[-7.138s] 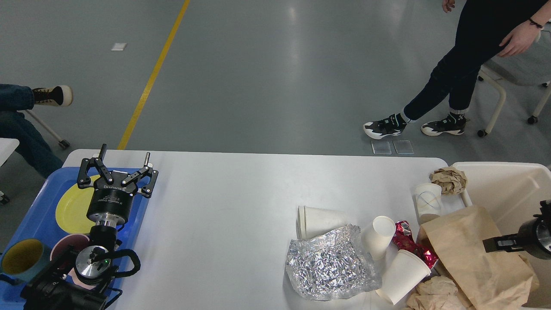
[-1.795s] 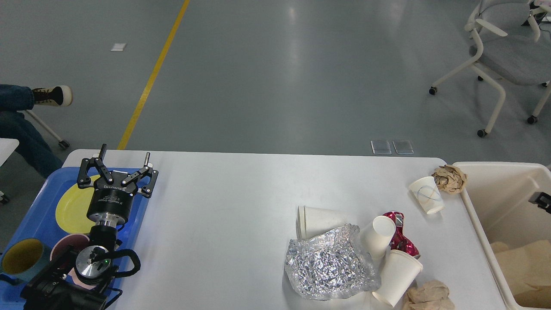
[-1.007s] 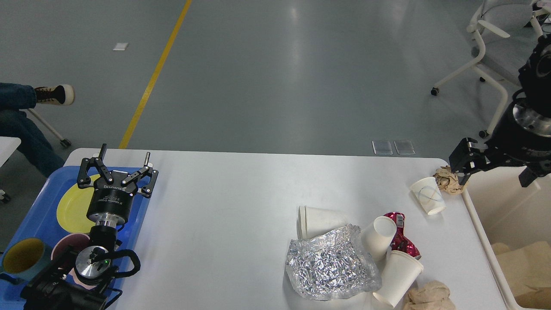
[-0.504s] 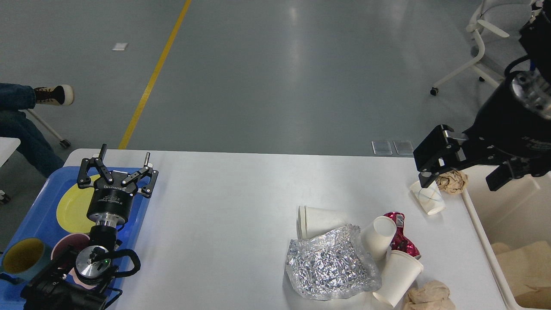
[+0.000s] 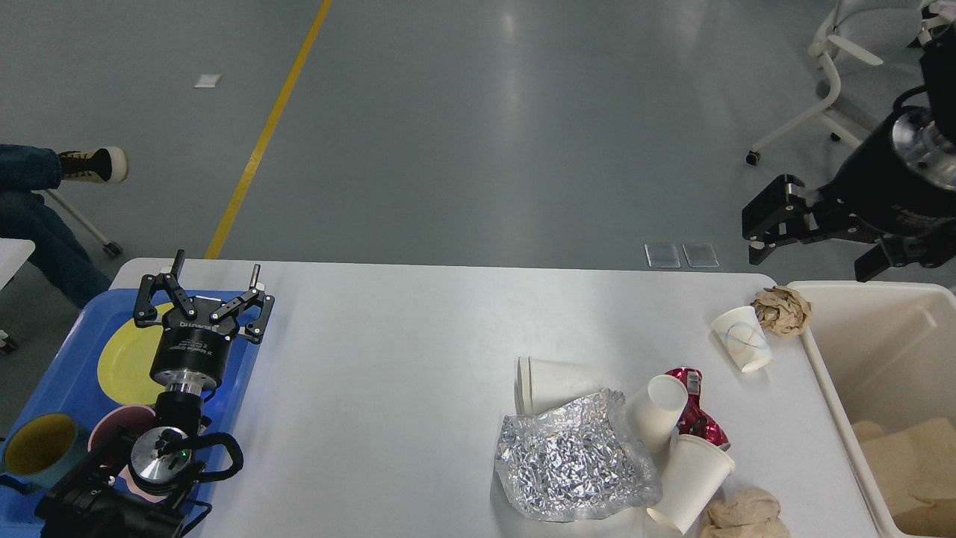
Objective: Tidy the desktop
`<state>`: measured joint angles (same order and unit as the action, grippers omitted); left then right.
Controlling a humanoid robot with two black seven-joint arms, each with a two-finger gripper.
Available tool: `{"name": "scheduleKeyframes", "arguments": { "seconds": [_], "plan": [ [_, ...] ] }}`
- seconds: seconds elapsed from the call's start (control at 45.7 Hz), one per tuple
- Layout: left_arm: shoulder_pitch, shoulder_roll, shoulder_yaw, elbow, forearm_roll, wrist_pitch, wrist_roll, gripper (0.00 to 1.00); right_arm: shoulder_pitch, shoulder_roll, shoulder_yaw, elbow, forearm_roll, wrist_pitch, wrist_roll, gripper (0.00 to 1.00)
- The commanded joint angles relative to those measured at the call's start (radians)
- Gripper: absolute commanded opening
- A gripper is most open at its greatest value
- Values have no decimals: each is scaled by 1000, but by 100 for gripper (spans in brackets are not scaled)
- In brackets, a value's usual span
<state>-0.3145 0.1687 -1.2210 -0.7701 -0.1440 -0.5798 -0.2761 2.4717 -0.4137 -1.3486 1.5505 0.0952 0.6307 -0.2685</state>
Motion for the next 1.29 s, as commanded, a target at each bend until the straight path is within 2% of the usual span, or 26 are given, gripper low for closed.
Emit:
{"name": "scheduleKeyframes", "arguments": {
  "seconds": [0.0, 0.109, 0.241, 0.482, 0.569, 0.701, 0.854, 0.92, 1.051, 1.095, 1.117, 1.139, 1.182, 1.226, 1.27],
  "plan": [
    [0, 0, 0, 0, 0, -2, 0, 96, -229, -25, 3, -167, 0, -153, 2, 100],
    [0, 0, 0, 0, 0, -2, 0, 96, -451, -20, 20, -351, 4, -250, 8, 100],
    [0, 0, 0, 0, 0, -2, 0, 96, -738, 1, 130, -617, 9, -327, 8, 100],
    [0, 0, 0, 0, 0, -2, 0, 96, -1301, 186, 296, -1292, 8, -350, 9, 100],
    [0, 0, 0, 0, 0, -2, 0, 96, -1462, 254, 321, -1484, 12, -414, 12, 100],
    [0, 0, 0, 0, 0, -2, 0, 96, -1582, 308, 316, -1532, 12, -532, 12, 100],
    [0, 0, 2, 0, 0, 0, 0, 96, -1610, 312, 332, -1529, 21, -536, 26, 100],
    [0, 0, 0, 0, 0, 0, 0, 96, -1610, 305, 350, -1526, 21, -536, 70, 100],
    [0, 0, 0, 0, 0, 0, 0, 96, -1599, 282, 376, -1518, 20, -534, 218, 100],
    [0, 0, 0, 0, 0, 0, 0, 96, -1599, 271, 364, -1518, 12, -533, 282, 100],
    [0, 0, 0, 0, 0, 0, 0, 96, -1599, 265, 353, -1518, 0, -531, 320, 100],
    [0, 0, 0, 0, 0, 0, 0, 96, -1599, 254, 336, -1514, -9, -528, 378, 100],
    [0, 0, 0, 0, 0, 0, 0, 96, -1600, 248, 290, -1501, -44, -528, 446, 100],
    [0, 0, 0, 0, 0, 0, 0, 96, -1606, 247, 223, -1494, -97, -542, 483, 100],
    [0, 0, 0, 0, 0, -2, 0, 96, -1613, 245, 154, -1495, -126, -555, 494, 100]
  ]
}}
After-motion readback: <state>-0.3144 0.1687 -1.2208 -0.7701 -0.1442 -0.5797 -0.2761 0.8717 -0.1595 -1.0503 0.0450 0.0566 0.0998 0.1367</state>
